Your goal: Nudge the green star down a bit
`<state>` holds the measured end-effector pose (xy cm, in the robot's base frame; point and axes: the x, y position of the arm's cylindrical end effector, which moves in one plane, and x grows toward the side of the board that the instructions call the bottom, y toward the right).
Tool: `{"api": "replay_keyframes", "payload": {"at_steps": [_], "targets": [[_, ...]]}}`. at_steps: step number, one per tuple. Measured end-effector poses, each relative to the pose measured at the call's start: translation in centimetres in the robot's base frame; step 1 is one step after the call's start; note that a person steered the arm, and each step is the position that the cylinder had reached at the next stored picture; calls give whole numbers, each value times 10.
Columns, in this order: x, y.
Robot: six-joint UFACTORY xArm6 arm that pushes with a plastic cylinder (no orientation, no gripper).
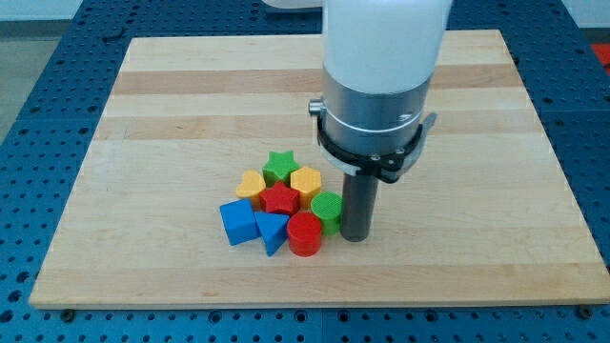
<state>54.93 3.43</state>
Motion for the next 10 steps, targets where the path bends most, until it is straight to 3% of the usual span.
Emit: {"api": "replay_keyframes", "payload": {"at_steps": [2, 5, 8, 10], "targets": [[-1, -16], [-14, 18], [-110, 21], [-142, -36]]}}
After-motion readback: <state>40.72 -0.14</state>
